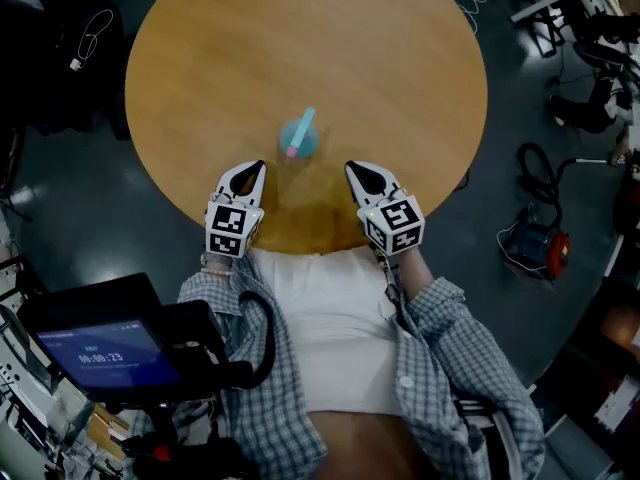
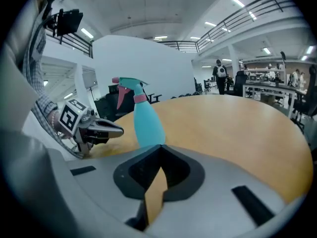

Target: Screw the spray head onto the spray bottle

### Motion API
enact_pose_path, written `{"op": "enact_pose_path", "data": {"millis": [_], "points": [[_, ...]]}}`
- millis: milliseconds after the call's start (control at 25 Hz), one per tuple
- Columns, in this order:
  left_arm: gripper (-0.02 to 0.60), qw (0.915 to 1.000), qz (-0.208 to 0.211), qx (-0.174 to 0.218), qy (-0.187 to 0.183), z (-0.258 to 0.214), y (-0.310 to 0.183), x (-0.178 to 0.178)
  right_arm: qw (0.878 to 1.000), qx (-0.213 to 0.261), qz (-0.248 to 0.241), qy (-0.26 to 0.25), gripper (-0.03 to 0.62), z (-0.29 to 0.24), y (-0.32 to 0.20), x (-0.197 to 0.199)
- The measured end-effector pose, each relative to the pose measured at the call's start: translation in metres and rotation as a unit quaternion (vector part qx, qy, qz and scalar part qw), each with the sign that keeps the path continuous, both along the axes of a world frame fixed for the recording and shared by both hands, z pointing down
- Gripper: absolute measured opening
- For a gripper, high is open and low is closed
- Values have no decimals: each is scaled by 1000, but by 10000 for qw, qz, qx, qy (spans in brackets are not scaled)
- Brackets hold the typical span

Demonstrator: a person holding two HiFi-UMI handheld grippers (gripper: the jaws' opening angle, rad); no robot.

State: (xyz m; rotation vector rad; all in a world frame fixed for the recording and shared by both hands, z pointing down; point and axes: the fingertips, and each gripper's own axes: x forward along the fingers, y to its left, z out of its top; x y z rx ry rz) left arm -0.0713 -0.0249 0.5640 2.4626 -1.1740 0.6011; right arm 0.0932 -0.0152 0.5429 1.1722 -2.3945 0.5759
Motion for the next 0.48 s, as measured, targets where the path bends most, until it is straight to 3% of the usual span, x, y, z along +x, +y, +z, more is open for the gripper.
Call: {"op": "enact_pose_path", "data": {"millis": [80, 320, 480], "points": [[5, 9997, -181, -130, 137, 3, 1, -3, 9997, -44, 34, 219, -6, 8, 1, 3], [5, 9986, -346, -199, 348, -8, 38, -10, 9999, -99, 47, -12, -6, -2, 35, -5], [5, 9986, -346, -134, 383, -10, 37, -12, 9999, -66, -96, -37, -6, -2, 34, -11]]}}
